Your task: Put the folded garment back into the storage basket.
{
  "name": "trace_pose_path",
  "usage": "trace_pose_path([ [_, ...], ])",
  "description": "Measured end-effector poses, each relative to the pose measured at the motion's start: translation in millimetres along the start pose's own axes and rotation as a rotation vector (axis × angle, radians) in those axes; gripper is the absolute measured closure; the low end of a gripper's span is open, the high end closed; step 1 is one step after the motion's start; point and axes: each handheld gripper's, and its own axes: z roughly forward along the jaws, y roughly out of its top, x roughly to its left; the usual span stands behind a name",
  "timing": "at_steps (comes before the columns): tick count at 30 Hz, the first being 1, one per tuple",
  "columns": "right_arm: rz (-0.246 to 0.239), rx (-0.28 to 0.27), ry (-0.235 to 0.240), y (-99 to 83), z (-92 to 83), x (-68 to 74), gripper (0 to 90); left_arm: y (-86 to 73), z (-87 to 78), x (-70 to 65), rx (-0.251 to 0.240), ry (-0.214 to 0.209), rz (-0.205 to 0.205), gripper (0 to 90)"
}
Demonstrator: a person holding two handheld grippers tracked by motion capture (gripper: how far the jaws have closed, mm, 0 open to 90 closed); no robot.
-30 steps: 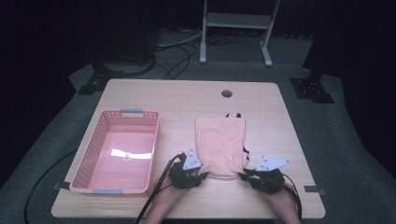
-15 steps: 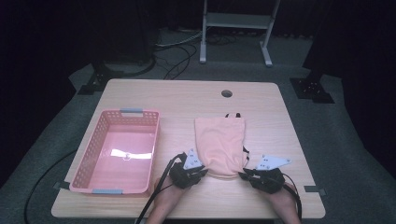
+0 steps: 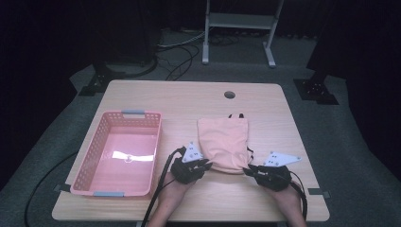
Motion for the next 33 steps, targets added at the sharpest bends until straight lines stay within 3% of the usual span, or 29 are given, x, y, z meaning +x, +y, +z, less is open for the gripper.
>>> trace_pose_path([
  [1,0.0,-0.008,-0.005,2.4,-1.3,-0.7,79.8,6.1,-2.1,0.0,-0.013,0.005,-0.017,80.0],
  [7,-0.006,-0.048,-0.019,18.3,-9.9,-5.0,79.9,26.5,-11.0,0.4,-0.019,0.029,-0.022,80.1],
  [17,-0.028,-0.08,-0.034,40.4,-14.6,-8.2,80.1,51.4,-21.8,15.6,-0.015,0.017,-0.039,80.2],
  [25,-0.041,-0.108,-0.041,63.0,-10.0,-12.2,80.3,69.5,-32.8,35.1,-0.018,0.013,-0.04,80.4],
  [33,-0.054,-0.133,-0.042,92.7,0.5,-18.4,80.4,86.2,-43.9,66.9,-0.026,0.007,-0.06,80.5],
])
